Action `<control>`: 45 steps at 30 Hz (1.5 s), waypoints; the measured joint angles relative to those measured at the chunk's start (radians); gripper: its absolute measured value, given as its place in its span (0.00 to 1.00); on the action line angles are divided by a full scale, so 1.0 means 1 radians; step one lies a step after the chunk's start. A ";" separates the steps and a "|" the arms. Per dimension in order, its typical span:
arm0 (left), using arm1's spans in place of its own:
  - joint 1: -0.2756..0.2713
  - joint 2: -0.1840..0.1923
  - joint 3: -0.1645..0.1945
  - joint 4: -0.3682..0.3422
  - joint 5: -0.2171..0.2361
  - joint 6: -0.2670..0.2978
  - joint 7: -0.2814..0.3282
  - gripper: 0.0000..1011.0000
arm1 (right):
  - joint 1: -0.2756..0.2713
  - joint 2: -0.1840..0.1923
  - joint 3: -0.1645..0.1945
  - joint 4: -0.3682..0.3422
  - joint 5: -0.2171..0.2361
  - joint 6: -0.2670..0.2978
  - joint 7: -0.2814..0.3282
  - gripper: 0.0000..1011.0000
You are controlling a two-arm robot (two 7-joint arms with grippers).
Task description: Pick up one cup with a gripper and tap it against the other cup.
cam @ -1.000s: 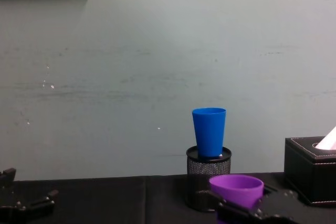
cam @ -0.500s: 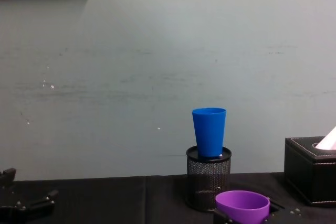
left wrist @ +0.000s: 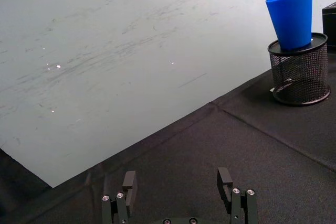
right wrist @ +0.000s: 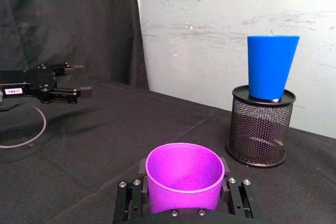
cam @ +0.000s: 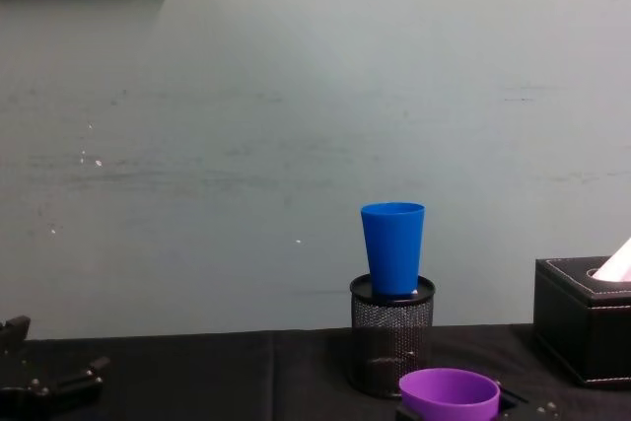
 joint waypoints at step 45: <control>0.000 0.000 0.000 0.000 0.000 0.000 0.000 0.99 | -0.020 -0.003 0.016 -0.071 0.008 -0.005 0.001 0.99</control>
